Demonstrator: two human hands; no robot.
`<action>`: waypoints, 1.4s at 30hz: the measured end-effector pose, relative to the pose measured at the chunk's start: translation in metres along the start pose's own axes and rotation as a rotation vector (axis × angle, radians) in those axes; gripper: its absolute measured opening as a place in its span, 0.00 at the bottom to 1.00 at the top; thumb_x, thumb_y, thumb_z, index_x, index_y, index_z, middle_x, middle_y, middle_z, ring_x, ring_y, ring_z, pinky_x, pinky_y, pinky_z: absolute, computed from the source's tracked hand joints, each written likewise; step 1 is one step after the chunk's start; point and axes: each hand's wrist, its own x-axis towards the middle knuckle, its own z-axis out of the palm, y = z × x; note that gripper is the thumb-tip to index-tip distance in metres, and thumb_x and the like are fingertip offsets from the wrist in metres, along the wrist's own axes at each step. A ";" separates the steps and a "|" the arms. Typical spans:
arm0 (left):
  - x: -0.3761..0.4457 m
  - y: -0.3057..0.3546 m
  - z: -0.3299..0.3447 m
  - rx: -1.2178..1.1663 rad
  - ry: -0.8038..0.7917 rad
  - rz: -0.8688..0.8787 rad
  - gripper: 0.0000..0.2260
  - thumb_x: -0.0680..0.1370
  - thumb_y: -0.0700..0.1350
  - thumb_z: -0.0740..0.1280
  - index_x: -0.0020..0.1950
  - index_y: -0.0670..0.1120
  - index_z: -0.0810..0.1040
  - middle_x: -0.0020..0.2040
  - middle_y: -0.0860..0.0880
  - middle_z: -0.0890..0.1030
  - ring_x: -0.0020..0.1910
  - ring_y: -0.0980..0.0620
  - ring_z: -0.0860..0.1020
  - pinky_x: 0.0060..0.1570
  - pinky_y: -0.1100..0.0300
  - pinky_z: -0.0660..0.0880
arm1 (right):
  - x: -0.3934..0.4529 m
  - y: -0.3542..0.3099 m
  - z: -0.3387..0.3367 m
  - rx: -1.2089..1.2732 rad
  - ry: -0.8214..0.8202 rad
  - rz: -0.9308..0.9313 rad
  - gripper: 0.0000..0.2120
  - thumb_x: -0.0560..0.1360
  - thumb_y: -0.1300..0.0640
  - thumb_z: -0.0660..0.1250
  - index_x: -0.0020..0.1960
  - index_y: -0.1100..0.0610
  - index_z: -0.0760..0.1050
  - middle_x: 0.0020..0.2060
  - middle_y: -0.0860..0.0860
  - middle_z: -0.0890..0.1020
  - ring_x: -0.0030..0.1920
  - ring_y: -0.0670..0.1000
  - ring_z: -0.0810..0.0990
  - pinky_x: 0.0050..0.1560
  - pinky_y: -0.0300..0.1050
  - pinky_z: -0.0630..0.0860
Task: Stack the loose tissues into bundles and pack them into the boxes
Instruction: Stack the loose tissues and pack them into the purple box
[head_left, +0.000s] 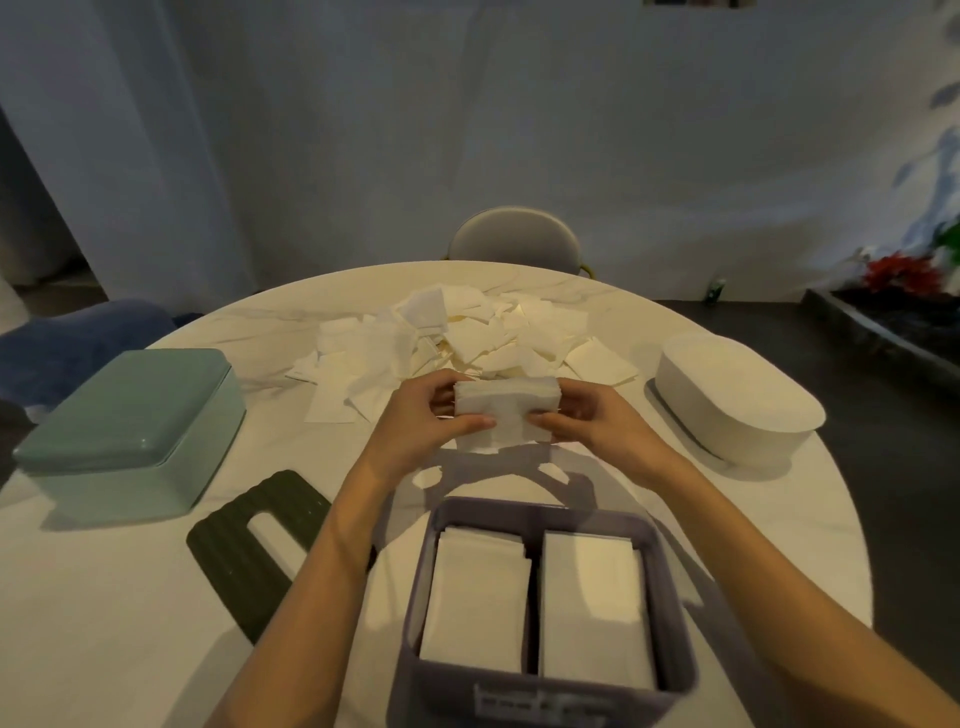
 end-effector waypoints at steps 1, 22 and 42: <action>-0.005 0.009 -0.001 -0.021 -0.010 0.005 0.16 0.72 0.43 0.80 0.58 0.48 0.82 0.55 0.51 0.85 0.53 0.57 0.83 0.55 0.59 0.82 | -0.004 -0.009 -0.002 0.009 -0.009 0.012 0.16 0.78 0.57 0.72 0.65 0.49 0.78 0.57 0.46 0.84 0.56 0.48 0.84 0.54 0.44 0.83; -0.133 0.104 0.026 -0.055 -0.258 -0.389 0.24 0.74 0.48 0.79 0.65 0.48 0.72 0.55 0.47 0.83 0.51 0.51 0.84 0.47 0.60 0.83 | -0.105 -0.120 -0.031 -0.147 -0.222 0.419 0.11 0.79 0.54 0.70 0.59 0.54 0.83 0.56 0.49 0.86 0.52 0.49 0.86 0.50 0.41 0.83; -0.133 0.107 0.050 0.379 -0.414 -0.350 0.25 0.70 0.51 0.81 0.58 0.49 0.70 0.50 0.49 0.83 0.41 0.53 0.85 0.45 0.60 0.84 | -0.105 -0.110 -0.018 -0.711 -0.159 0.466 0.14 0.71 0.50 0.79 0.54 0.50 0.80 0.50 0.50 0.81 0.44 0.50 0.83 0.40 0.36 0.81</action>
